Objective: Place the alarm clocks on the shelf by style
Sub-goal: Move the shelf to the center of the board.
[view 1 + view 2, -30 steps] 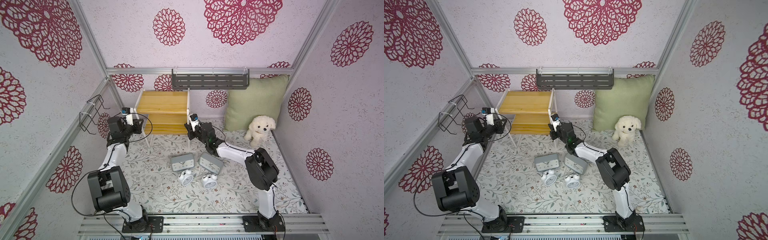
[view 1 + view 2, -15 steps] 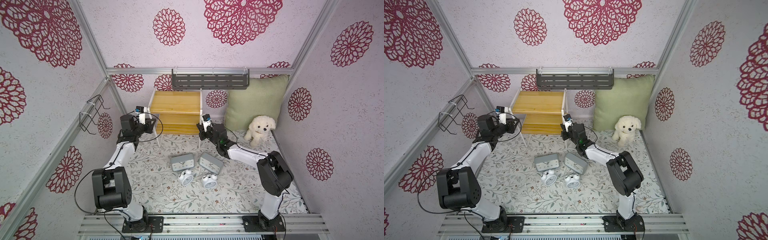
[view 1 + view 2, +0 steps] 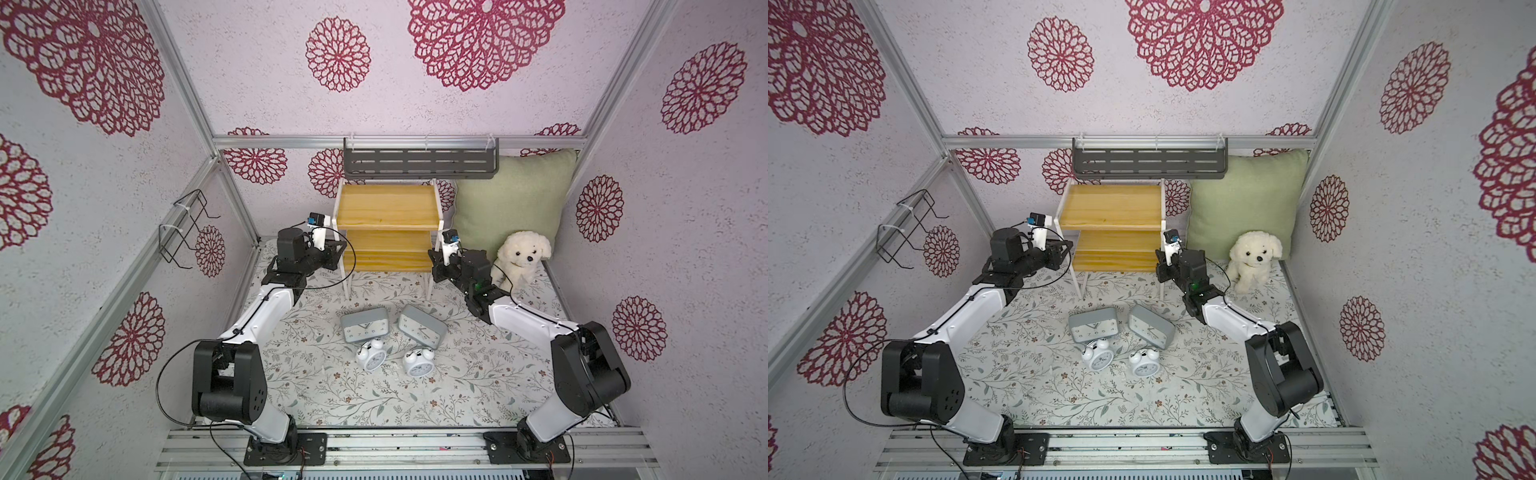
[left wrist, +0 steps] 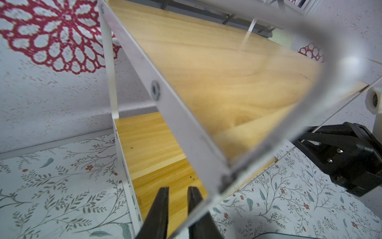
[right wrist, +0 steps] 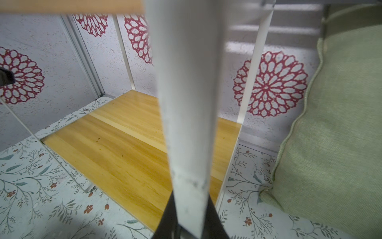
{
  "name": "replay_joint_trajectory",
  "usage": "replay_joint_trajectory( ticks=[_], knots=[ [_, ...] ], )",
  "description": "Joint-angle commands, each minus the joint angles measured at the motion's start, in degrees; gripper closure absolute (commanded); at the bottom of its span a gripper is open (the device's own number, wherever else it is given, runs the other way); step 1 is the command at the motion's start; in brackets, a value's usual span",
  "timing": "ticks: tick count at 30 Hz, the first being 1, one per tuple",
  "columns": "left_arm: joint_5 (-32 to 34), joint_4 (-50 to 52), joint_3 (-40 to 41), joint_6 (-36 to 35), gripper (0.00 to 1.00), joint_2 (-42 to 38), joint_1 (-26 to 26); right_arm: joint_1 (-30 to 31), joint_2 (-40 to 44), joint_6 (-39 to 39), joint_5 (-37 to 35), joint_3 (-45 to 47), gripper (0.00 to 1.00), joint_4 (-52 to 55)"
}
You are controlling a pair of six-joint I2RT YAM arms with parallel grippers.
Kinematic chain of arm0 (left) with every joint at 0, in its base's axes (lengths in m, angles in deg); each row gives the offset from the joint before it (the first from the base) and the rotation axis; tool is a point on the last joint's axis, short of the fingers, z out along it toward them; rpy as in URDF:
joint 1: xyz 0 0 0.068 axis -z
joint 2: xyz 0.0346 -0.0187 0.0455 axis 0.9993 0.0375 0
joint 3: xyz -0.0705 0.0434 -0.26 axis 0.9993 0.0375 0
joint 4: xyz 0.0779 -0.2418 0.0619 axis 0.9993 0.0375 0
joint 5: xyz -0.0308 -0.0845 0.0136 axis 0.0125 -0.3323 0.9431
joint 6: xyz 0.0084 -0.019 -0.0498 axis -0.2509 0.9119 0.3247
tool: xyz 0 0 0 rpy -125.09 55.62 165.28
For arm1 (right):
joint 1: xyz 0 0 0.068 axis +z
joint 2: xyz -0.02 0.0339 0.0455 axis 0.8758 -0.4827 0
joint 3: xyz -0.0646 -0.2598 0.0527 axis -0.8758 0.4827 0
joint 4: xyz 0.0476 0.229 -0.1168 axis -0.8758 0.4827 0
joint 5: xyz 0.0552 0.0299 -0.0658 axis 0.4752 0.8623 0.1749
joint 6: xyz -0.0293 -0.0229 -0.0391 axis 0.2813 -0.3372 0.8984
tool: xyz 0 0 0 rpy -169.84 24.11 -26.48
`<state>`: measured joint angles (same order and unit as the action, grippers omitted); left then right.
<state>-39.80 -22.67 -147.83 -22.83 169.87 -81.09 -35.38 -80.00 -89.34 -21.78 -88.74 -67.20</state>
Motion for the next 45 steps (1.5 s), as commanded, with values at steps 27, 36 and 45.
replay_joint_trajectory(
  ticks=[27,36,45],
  knots=[
    [5.23,10.72,4.04,8.82,0.49,-6.61,6.33,-2.44,11.41,-3.37,0.46,9.42,0.51,1.30],
    [10.38,12.02,5.79,6.22,0.33,-10.63,6.37,-2.58,15.37,-2.41,1.76,11.61,0.13,2.84],
    [15.03,15.92,9.36,3.41,0.31,-17.48,6.31,-2.57,25.23,0.62,2.27,15.99,0.08,11.04]
  ],
)
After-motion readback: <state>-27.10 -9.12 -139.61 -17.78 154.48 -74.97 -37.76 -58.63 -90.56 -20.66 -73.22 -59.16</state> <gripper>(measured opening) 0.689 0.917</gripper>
